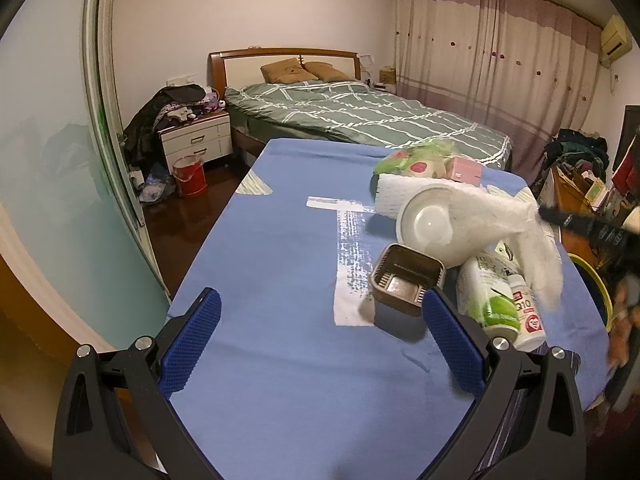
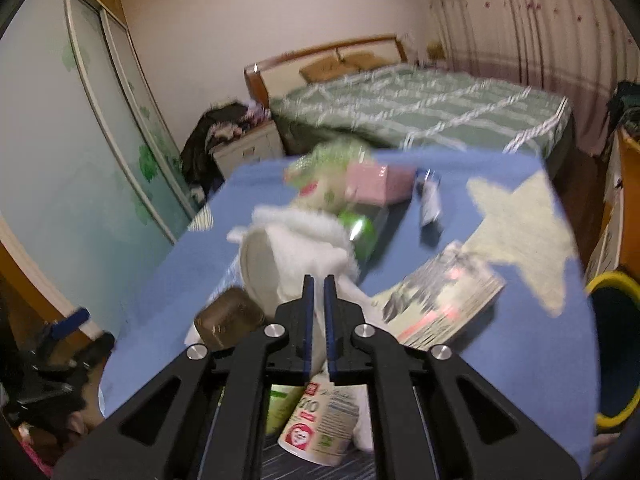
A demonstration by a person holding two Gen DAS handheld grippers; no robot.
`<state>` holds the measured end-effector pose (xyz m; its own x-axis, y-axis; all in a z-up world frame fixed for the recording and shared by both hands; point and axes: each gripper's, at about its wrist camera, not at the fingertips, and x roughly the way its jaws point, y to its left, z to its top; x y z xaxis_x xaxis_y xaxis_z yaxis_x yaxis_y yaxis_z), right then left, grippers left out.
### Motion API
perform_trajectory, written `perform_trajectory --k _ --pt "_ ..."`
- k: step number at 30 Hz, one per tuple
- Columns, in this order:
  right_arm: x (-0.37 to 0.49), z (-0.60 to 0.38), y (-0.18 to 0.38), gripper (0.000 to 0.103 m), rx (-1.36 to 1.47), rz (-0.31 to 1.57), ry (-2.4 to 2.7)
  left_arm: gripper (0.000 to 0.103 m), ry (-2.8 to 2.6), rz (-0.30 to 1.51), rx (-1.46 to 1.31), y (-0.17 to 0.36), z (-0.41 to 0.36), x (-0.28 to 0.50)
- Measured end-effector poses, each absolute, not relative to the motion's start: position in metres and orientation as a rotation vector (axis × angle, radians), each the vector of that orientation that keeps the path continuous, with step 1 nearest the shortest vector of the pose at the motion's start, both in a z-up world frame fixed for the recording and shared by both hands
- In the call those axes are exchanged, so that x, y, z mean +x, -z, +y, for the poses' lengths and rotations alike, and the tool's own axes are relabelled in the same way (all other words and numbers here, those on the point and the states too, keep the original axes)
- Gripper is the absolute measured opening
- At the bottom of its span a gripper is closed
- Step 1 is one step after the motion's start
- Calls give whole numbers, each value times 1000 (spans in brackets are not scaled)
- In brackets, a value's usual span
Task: Collect trash
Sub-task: 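Grasp the crumpled white tissue with the right gripper and lift it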
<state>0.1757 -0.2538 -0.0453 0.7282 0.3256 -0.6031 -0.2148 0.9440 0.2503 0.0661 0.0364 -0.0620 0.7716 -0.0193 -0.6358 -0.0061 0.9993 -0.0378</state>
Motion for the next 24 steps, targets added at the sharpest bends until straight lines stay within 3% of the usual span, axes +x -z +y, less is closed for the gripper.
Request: perform_trajectory --k 8,9,10,12,16,18,21,24 --pt "166 -275 0 3 145 610 -286 99 28 696 -23 66 25 69" --pt "168 -274 5 12 149 622 -292 99 29 695 -22 66 24 67" --pt "170 -273 11 39 147 633 -288 99 32 694 -20 66 22 68" --pt "176 -260 29 66 111 678 -298 99 33 693 -18 66 21 66" --pt "201 -240 72 67 98 778 -302 99 32 693 -16 66 22 65" --pt "210 -238 84 66 97 805 -289 99 33 693 -17 67 22 65" --pt "217 -240 97 6 139 868 -325 99 31 695 -18 67 23 64" --pt "208 -248 82 5 165 816 -337 99 34 700 -25 67 25 64"
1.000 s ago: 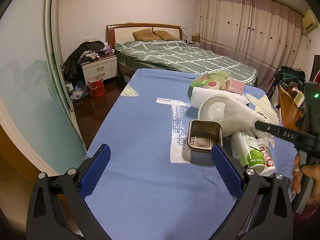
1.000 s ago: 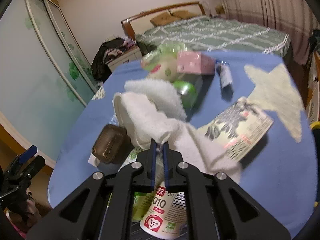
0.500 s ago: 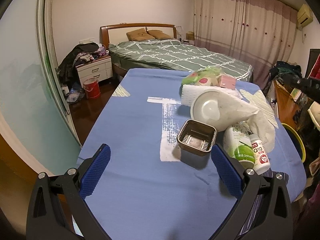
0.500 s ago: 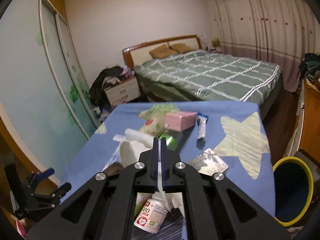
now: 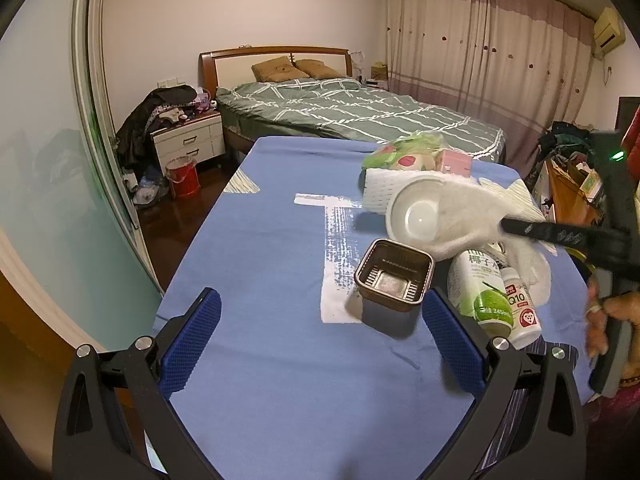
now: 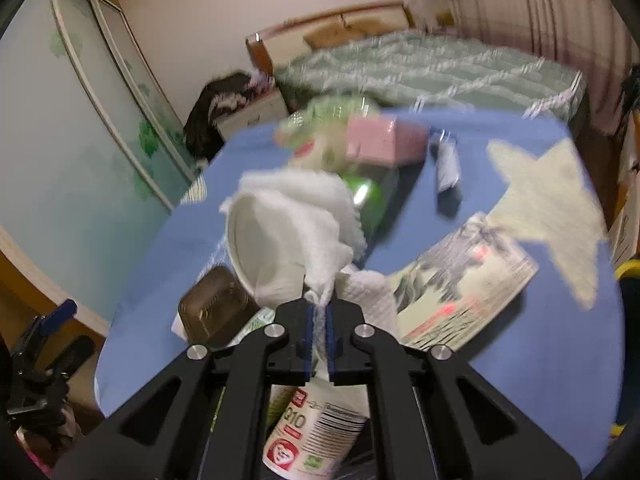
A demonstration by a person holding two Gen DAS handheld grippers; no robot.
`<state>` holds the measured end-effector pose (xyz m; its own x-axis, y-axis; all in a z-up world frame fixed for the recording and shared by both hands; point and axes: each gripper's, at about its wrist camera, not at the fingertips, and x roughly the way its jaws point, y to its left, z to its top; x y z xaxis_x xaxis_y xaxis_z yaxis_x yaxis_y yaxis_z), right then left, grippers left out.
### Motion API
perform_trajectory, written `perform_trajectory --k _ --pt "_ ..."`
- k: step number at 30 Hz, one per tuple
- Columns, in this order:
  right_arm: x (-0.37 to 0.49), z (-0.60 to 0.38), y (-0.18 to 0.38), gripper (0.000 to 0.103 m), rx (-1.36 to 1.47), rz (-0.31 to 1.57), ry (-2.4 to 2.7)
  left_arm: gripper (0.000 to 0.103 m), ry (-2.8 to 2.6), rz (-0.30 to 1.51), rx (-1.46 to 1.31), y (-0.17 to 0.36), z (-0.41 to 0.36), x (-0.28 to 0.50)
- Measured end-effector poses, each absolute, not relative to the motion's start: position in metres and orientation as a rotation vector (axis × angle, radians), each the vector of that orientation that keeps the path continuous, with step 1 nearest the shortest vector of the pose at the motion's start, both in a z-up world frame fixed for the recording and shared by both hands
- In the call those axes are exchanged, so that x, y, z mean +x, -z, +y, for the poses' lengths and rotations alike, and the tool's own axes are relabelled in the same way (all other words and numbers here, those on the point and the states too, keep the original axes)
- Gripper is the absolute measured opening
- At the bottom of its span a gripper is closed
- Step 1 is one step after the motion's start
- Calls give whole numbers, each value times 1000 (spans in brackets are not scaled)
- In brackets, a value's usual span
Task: Collect trash
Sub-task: 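Grasp the crumpled white tissue with the right gripper and lift it, then carry the tissue to the yellow bin and open the right gripper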
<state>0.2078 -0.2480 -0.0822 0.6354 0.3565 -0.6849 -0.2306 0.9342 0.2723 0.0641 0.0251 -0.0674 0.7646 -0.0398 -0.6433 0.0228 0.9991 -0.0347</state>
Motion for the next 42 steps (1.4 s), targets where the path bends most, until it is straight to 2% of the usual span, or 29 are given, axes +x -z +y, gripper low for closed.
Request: perform_trajectory --k 11,15,22,33,35,37,39,42 --pt "162 -277 -26 5 165 536 -327 99 55 704 -11 68 20 63" --pt "151 -314 -34 5 169 507 -217 99 70 700 -3 68 16 61" --pt "146 -417 6 5 236 559 82 99 105 708 5 70 3 62" --pt "166 -541 110 7 291 730 408 99 175 739 34 77 -31 73" --pt "168 -548 125 12 298 763 435 99 181 744 42 78 -36 73" --pt "168 -555 132 34 306 773 455 99 188 749 50 79 -42 75" --pt "168 -558 135 47 292 765 474 99 192 749 56 80 -44 76" --pt "166 -561 134 48 293 752 490 99 196 751 61 82 -47 79"
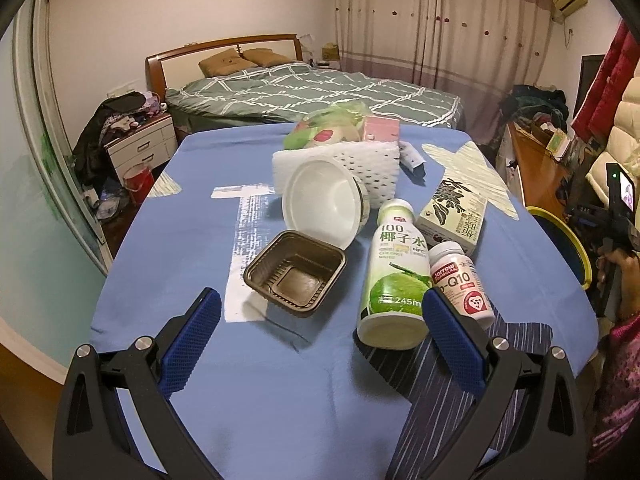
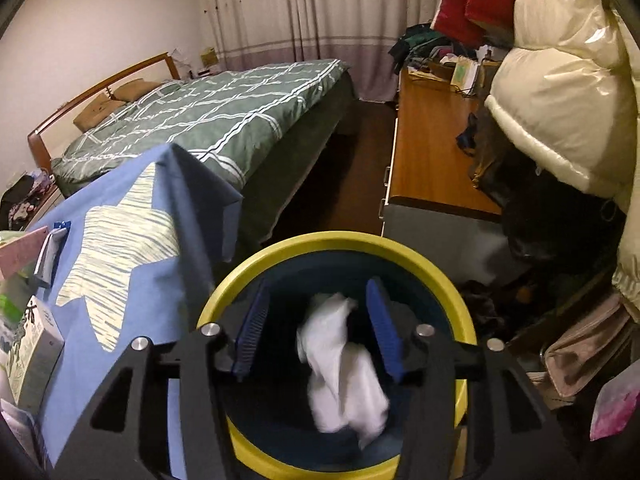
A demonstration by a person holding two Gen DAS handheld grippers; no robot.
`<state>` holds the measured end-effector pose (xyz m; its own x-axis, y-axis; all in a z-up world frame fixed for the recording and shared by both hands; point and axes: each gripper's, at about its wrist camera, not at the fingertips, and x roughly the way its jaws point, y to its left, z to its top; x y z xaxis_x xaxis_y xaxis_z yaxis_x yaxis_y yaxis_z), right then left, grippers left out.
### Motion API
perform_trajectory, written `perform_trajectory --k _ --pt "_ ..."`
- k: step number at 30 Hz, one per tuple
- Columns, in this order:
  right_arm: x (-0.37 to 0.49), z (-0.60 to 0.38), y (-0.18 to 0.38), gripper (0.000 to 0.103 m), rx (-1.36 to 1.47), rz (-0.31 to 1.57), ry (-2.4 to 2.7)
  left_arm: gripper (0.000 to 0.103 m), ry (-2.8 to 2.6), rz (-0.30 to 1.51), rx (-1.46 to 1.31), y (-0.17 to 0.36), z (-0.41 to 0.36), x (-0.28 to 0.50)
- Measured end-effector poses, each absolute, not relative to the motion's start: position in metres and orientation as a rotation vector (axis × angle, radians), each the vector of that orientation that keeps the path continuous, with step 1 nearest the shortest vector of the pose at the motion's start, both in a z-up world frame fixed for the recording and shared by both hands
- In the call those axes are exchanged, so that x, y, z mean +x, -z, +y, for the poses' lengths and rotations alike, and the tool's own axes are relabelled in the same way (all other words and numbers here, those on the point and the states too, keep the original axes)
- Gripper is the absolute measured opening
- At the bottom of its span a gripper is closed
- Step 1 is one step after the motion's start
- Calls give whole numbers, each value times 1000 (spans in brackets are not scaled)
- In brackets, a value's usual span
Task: Collect trash
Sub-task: 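Carry the tissue to the yellow bin and open the right gripper, then grasp the brown plastic food tray with the left gripper and lift it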
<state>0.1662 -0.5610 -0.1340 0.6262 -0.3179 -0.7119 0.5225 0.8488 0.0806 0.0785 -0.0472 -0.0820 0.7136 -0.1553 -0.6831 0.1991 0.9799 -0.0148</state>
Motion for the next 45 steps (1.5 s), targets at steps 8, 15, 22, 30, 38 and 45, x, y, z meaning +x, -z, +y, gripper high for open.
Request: perform_trajectory --k 8,15,22,30,38,45 --pt "149 -534 110 52 279 702 425 99 220 752 76 90 -31 95" --pt "147 -508 101 53 270 688 371 99 324 737 133 101 -19 124" --pt "153 -500 104 53 266 709 355 99 404 792 212 122 -20 149" --pt "160 -494 108 53 264 729 340 99 478 860 231 143 -28 170" --pt "161 -491 110 53 267 734 331 79 494 909 229 155 -32 190" --pt "153 -491 112 53 284 730 320 68 413 872 225 137 -26 179"
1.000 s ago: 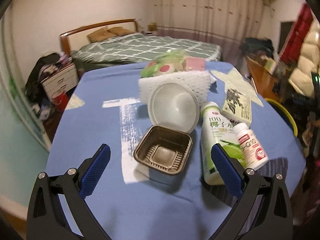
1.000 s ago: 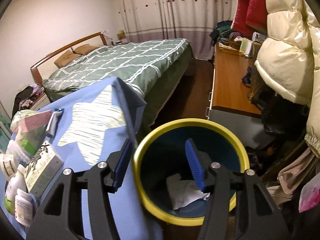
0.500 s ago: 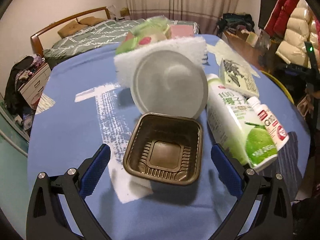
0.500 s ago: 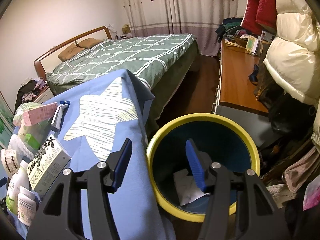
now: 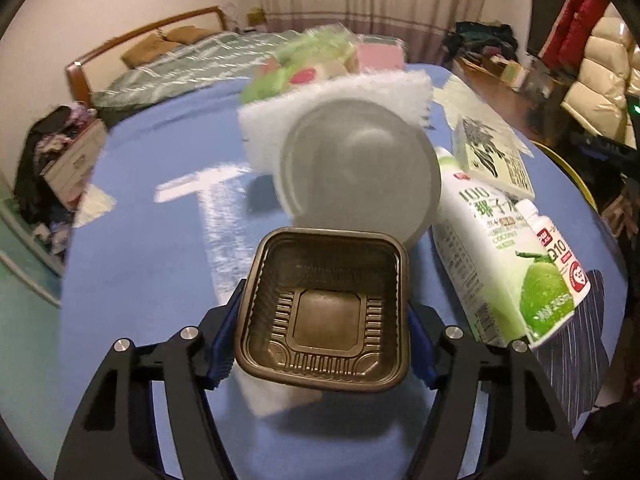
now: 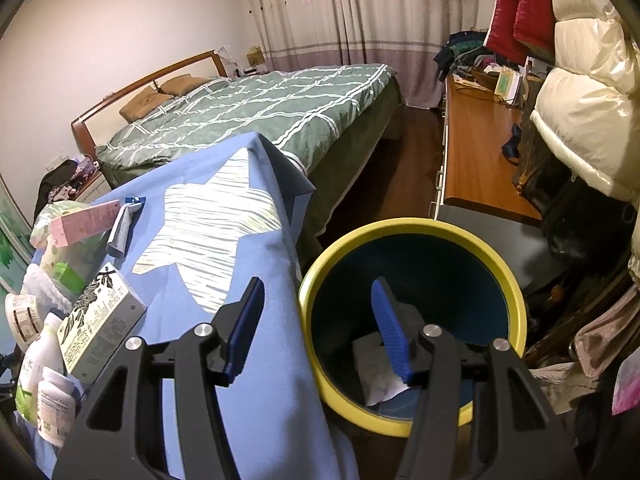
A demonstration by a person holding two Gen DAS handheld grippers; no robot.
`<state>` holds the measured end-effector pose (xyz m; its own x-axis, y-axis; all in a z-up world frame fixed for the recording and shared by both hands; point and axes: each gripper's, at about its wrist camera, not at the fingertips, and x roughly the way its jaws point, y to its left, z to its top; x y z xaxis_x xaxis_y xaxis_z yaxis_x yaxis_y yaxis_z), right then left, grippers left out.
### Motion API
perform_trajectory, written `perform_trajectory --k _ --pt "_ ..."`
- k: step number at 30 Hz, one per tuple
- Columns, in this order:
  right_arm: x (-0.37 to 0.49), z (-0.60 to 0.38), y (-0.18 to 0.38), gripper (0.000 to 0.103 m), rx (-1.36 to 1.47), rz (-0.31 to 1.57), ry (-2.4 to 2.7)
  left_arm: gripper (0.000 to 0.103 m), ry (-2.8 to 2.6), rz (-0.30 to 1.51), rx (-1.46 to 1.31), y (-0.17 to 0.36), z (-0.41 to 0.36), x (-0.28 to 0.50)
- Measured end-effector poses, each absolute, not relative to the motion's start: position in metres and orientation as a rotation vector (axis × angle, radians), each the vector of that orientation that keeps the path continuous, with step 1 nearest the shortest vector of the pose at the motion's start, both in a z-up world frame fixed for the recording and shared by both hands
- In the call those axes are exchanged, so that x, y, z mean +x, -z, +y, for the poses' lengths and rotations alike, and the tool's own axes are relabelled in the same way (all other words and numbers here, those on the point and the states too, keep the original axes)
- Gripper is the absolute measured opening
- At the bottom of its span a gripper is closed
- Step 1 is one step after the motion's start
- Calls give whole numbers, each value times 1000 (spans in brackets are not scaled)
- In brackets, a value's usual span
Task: Collect trash
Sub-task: 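Grasp the brown plastic food tray with the left gripper and lift it, then carry the brown tray over the yellow bin and open the left gripper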
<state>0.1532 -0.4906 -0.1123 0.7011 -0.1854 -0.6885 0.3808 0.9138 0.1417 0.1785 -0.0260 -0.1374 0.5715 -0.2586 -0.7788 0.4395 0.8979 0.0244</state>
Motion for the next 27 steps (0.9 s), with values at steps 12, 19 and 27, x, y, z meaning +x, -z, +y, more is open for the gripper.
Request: perform_trajectory --k 12,19,27 --pt "103 -508 104 53 323 668 331 68 339 753 184 54 -66 138" --pt "60 -532 96 54 323 626 382 68 521 732 227 46 -173 131" --pt "16 -561 92 55 294 600 461 68 690 767 300 63 -314 134"
